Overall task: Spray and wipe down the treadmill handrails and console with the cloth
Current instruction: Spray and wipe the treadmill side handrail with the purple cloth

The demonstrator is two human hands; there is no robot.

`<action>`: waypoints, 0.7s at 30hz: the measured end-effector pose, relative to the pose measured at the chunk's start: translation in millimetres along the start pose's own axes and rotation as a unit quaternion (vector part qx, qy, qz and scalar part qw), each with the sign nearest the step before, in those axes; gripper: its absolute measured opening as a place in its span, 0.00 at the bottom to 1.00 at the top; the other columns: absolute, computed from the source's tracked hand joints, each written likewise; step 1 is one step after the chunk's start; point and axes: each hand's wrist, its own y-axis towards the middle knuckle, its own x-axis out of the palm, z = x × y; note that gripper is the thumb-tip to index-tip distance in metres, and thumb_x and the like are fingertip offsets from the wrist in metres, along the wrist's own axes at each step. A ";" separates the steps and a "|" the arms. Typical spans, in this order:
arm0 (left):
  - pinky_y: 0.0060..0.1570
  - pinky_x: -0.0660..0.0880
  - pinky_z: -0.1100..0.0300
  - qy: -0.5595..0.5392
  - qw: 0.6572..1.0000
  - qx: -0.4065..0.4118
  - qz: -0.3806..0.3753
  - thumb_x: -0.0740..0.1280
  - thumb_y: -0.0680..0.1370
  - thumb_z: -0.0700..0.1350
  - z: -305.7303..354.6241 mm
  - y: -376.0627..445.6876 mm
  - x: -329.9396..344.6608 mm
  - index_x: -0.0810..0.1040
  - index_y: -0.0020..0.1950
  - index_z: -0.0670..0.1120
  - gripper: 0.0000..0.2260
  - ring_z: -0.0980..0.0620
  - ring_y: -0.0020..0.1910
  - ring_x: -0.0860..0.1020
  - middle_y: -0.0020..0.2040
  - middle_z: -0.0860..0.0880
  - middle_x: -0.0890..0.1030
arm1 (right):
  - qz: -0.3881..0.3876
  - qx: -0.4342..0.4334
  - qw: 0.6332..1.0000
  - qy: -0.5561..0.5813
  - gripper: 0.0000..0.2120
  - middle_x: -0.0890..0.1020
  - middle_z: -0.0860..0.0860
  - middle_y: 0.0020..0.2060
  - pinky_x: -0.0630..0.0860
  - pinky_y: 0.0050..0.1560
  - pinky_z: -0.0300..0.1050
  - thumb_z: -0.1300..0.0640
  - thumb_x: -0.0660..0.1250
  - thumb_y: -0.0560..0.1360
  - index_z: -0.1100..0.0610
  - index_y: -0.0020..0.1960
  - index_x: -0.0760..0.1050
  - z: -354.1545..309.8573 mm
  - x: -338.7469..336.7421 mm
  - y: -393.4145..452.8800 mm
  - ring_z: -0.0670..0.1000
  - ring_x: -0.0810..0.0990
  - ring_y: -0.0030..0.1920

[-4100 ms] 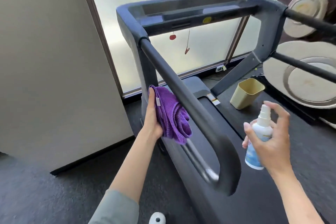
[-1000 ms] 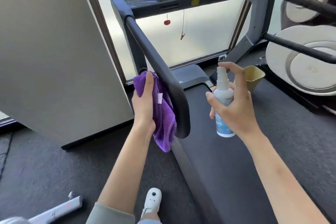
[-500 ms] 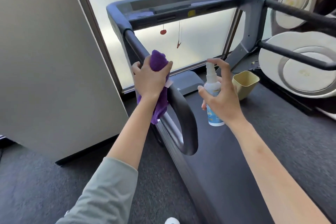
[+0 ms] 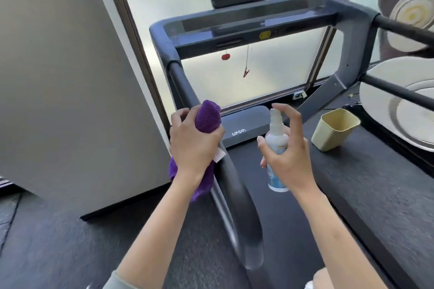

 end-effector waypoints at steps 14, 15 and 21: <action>0.53 0.73 0.50 0.166 0.964 -0.201 0.062 0.69 0.69 0.67 43.3 -15.2 6.4 0.66 0.67 0.55 0.32 0.42 0.53 0.77 0.57 0.49 0.70 | -0.319 -0.074 0.942 0.069 0.33 0.76 0.62 0.33 0.79 0.29 0.58 0.66 0.69 0.75 0.33 0.63 0.62 -20.0 -21.2 108.8 0.64 0.77 0.27; 0.50 0.73 0.49 0.192 0.955 -0.212 0.073 0.69 0.69 0.67 49.6 -17.4 9.6 0.65 0.66 0.52 0.32 0.41 0.53 0.77 0.57 0.47 0.71 | -0.338 -0.075 0.936 0.066 0.33 0.75 0.64 0.32 0.78 0.30 0.60 0.65 0.69 0.75 0.32 0.62 0.62 -25.9 -27.5 114.6 0.65 0.76 0.27; 0.47 0.73 0.49 0.291 0.927 -0.238 -0.003 0.75 0.65 0.60 72.4 -16.8 9.0 0.66 0.65 0.50 0.35 0.44 0.53 0.76 0.57 0.48 0.69 | -0.401 -0.059 0.910 0.085 0.35 0.78 0.63 0.38 0.79 0.30 0.62 0.67 0.69 0.75 0.30 0.62 0.62 -41.3 -41.8 158.2 0.62 0.78 0.25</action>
